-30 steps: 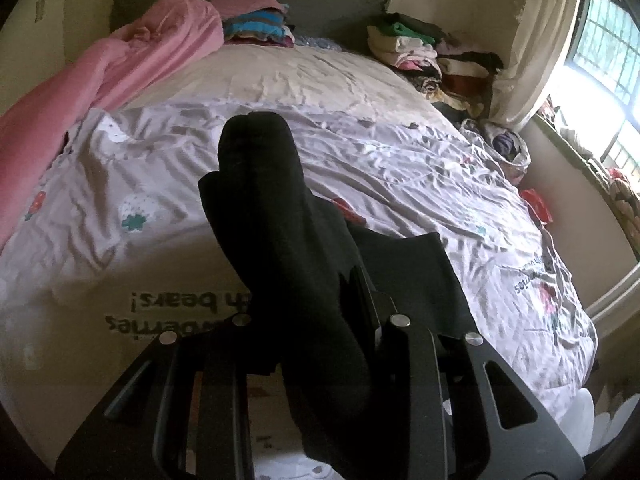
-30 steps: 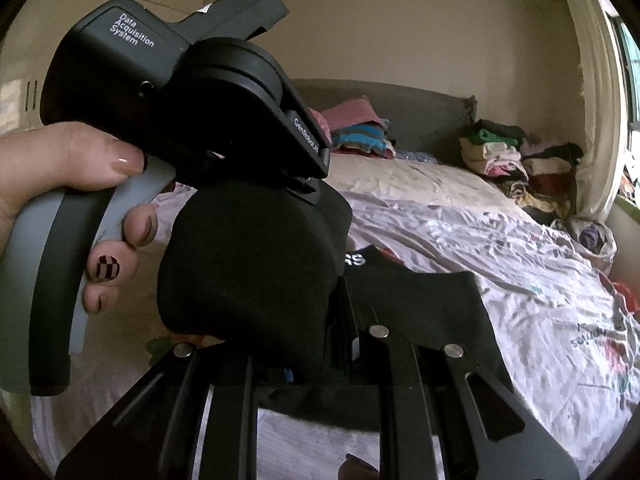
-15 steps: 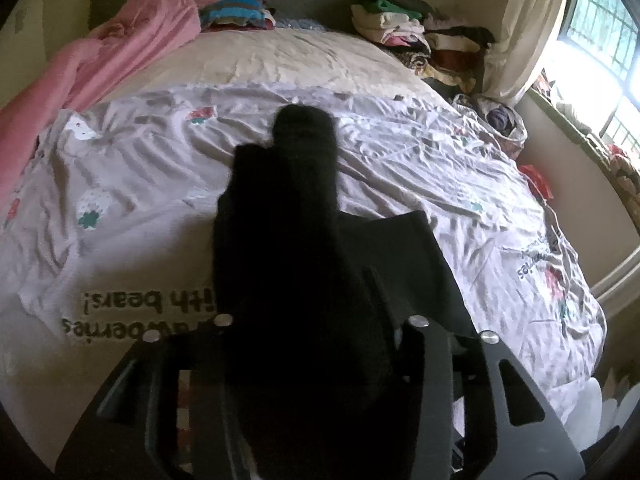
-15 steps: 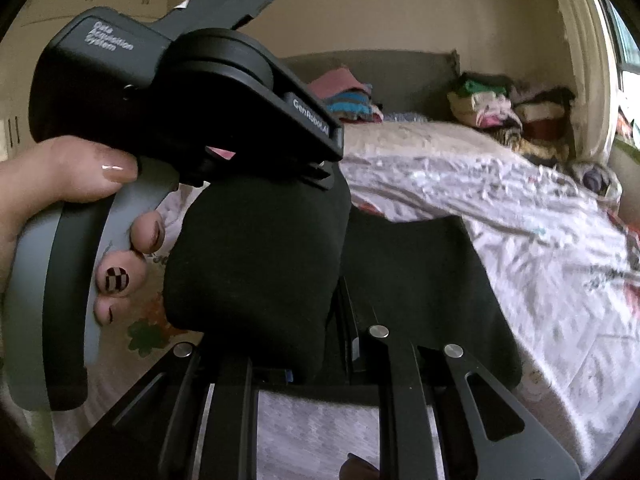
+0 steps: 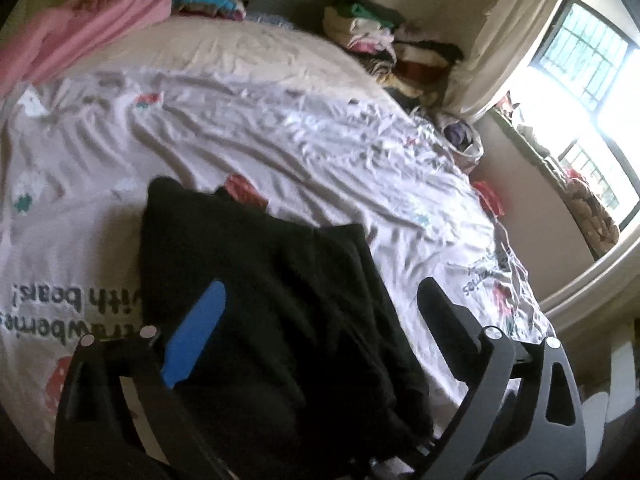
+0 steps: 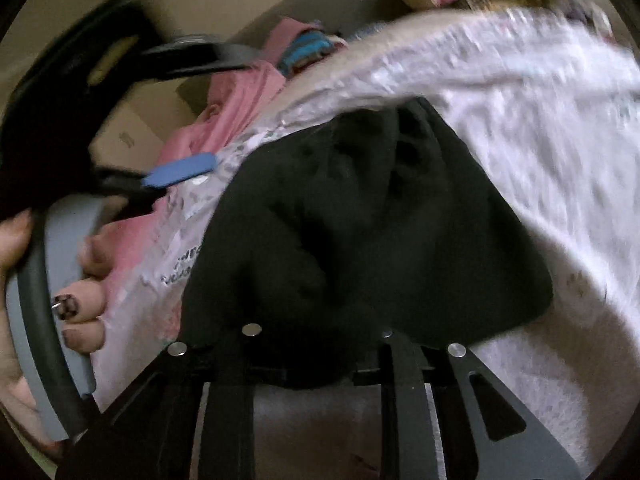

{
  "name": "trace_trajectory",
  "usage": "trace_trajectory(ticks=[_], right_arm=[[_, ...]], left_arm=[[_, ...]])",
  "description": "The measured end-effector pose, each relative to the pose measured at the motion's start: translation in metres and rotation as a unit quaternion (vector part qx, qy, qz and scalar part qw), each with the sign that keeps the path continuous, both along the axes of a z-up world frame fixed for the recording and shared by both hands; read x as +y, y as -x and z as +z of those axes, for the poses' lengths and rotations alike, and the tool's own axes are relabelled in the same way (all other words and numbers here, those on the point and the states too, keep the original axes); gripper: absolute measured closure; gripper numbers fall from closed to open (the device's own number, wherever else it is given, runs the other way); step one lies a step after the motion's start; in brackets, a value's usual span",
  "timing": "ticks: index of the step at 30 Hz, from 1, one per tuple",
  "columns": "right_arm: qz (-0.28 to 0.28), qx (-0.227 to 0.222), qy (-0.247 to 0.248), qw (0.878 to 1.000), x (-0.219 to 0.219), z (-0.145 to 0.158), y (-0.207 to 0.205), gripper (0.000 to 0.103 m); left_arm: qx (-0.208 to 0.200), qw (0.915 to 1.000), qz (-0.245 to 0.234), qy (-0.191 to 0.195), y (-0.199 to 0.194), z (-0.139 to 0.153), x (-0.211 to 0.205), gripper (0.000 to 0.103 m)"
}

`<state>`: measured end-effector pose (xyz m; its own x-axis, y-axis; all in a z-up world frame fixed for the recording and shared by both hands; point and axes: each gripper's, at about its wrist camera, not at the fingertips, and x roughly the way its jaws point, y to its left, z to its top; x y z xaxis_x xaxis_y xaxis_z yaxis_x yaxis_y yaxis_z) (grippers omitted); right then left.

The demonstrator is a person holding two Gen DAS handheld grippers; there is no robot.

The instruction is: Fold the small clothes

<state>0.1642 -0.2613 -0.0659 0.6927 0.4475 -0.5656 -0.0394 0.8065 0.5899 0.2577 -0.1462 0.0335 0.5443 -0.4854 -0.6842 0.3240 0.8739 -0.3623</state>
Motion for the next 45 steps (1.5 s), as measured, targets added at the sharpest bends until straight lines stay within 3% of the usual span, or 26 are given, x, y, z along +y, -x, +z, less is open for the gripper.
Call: trace_trajectory(ticks=[2, 5, 7, 9, 10, 13, 16, 20, 21, 22, 24, 28, 30, 35, 38, 45], right_arm=[[0.002, 0.014, -0.042, 0.999, -0.01, -0.006, 0.0, 0.083], [0.022, 0.03, -0.093, 0.995, -0.022, -0.009, 0.001, 0.069], [0.037, 0.029, -0.103, 0.994, -0.026, -0.003, -0.001, 0.046], [0.047, 0.022, -0.104, 0.993, -0.032, 0.008, -0.006, 0.03], [0.047, 0.021, -0.099, 0.994, -0.035, 0.013, -0.008, 0.027], [0.06, 0.022, -0.091, 0.994, -0.04, 0.026, -0.028, 0.025], [0.061, 0.053, -0.089, 0.993, -0.043, 0.024, -0.055, 0.025], [0.075, 0.086, -0.06, 0.992, -0.038, 0.02, -0.091, 0.029], [0.077, 0.086, -0.036, 0.993, -0.033, 0.02, -0.096, 0.046], [0.081, 0.083, -0.014, 0.993, -0.028, 0.022, -0.099, 0.077], [0.093, 0.071, 0.035, 0.993, -0.021, 0.029, -0.1, 0.084], [0.121, 0.002, 0.072, 0.99, -0.022, 0.066, -0.093, 0.085], [0.123, -0.008, 0.096, 0.988, -0.024, 0.073, -0.095, 0.085], [0.132, 0.013, 0.16, 0.978, -0.031, 0.045, -0.104, 0.084], [0.125, 0.012, 0.17, 0.977, -0.035, 0.029, -0.097, 0.083], [0.078, 0.001, 0.201, 0.976, -0.038, 0.026, -0.085, 0.061]], left_arm=[[-0.007, 0.9999, 0.004, -0.008, 0.003, 0.003, 0.005, 0.011], [-0.006, 0.9996, 0.02, -0.02, 0.006, -0.001, 0.018, 0.011], [0.0, 0.9991, 0.03, -0.029, 0.008, -0.01, 0.028, 0.011], [0.007, 0.9983, 0.04, -0.042, 0.011, -0.023, 0.037, 0.011], [0.012, 0.9979, 0.044, -0.046, 0.012, -0.03, 0.041, 0.011], [0.025, 0.9975, 0.052, -0.04, 0.015, -0.043, 0.053, 0.011], [0.031, 0.9973, 0.055, -0.038, 0.018, -0.05, 0.059, 0.011], [0.029, 0.9964, 0.051, -0.061, 0.02, -0.056, 0.054, 0.011], [0.03, 0.9964, 0.049, -0.062, 0.02, -0.058, 0.053, 0.011], [0.032, 0.9964, 0.048, -0.063, 0.02, -0.06, 0.052, 0.011], [0.036, 0.9963, 0.046, -0.062, 0.02, -0.061, 0.05, 0.011], [0.032, 0.9973, 0.03, -0.059, 0.025, -0.057, 0.042, 0.011], [0.031, 0.9979, 0.024, -0.052, 0.029, -0.055, 0.038, 0.01], [0.039, 0.9971, 0.009, -0.065, 0.036, -0.064, 0.023, 0.01], [0.046, 0.9969, 0.004, -0.064, 0.039, -0.071, 0.019, 0.01], [0.037, 0.996, -0.001, -0.081, 0.045, -0.071, 0.016, 0.01]])
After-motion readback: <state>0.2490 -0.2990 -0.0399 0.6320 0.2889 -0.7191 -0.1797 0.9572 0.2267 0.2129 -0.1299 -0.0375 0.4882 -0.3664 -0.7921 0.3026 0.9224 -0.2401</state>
